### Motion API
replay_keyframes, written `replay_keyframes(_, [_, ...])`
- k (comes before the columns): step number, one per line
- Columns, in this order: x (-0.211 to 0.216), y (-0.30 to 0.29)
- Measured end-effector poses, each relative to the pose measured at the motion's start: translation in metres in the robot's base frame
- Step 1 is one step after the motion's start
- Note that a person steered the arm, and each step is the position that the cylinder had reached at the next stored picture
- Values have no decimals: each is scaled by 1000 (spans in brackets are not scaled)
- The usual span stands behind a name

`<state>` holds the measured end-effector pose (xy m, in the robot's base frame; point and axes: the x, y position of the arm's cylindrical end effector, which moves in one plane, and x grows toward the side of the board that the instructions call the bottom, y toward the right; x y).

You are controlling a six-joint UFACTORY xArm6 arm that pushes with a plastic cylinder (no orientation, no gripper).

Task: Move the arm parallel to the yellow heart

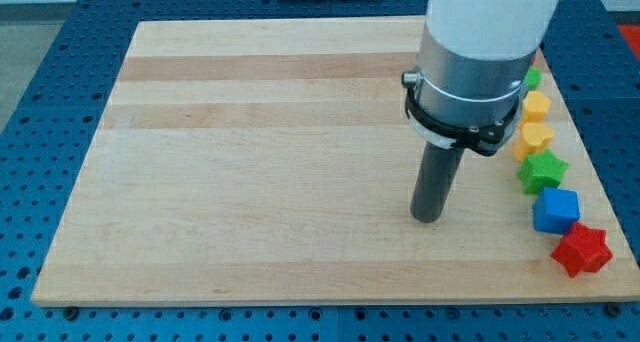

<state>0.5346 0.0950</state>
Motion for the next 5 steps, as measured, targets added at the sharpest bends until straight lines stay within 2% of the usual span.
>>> replay_keyframes(5, [-29, -13])
